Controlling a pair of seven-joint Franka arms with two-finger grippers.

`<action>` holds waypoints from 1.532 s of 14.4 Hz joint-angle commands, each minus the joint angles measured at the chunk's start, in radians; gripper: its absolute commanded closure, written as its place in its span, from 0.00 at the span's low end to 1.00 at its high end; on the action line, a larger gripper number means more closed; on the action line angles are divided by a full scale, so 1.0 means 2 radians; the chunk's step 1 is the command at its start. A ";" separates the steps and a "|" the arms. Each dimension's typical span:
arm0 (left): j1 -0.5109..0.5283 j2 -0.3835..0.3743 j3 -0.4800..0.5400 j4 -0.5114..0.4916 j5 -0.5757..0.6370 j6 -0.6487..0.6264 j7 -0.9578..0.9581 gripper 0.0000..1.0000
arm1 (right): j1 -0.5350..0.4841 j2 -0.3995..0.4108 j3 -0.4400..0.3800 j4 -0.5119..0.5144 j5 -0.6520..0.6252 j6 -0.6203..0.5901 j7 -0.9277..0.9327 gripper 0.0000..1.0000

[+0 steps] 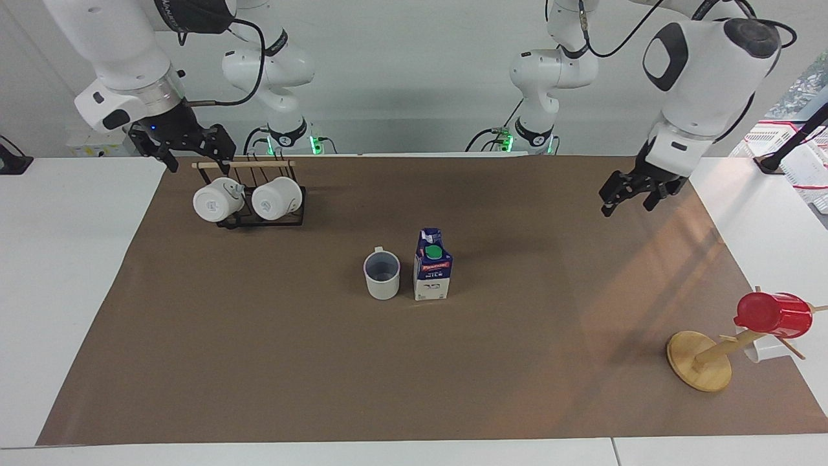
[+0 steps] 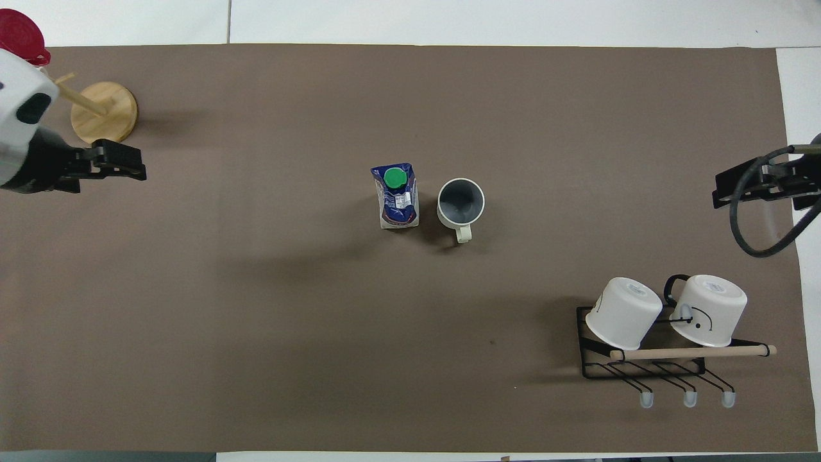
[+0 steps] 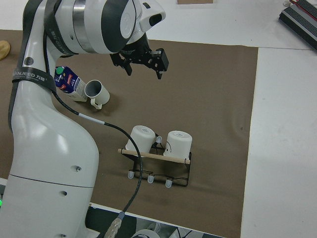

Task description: Place cup and milk on table

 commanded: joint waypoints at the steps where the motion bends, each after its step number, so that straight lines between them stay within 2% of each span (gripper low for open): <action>1: 0.016 0.001 -0.002 0.054 -0.008 -0.063 0.027 0.00 | -0.005 -0.006 0.001 -0.006 0.008 -0.002 -0.010 0.00; 4: 0.025 0.022 -0.002 0.108 -0.008 -0.123 0.027 0.00 | -0.005 -0.005 0.001 -0.006 0.008 -0.002 -0.010 0.00; 5: 0.025 0.021 -0.002 0.111 -0.007 -0.127 0.027 0.00 | -0.005 -0.005 0.001 -0.006 0.008 -0.002 -0.010 0.00; 11: 0.024 -0.002 -0.004 0.068 -0.008 -0.125 0.027 0.00 | -0.005 -0.005 0.001 -0.006 0.008 -0.002 -0.010 0.00; 22: 0.025 -0.002 -0.004 0.068 -0.008 -0.124 0.024 0.00 | -0.005 -0.006 0.001 -0.006 0.008 -0.002 -0.010 0.00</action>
